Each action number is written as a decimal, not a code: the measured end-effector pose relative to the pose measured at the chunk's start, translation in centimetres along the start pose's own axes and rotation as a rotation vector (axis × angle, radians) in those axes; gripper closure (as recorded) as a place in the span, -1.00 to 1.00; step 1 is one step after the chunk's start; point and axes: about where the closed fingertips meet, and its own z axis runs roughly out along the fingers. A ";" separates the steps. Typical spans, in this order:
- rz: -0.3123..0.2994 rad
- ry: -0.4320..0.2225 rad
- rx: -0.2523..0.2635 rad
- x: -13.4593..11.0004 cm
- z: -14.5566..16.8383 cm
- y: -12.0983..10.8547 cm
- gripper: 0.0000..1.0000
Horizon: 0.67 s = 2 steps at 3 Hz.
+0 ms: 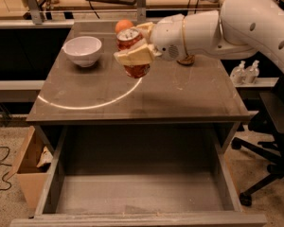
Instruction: Pick coke can from top drawer and place on counter
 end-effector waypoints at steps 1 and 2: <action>0.060 -0.036 0.052 3.6 -0.2 -2.4 1.00; 0.112 -0.098 0.063 6.8 -0.2 -3.4 1.00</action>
Offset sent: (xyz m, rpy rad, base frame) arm 0.0610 -0.0524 -0.0888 0.2279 0.0989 -0.0880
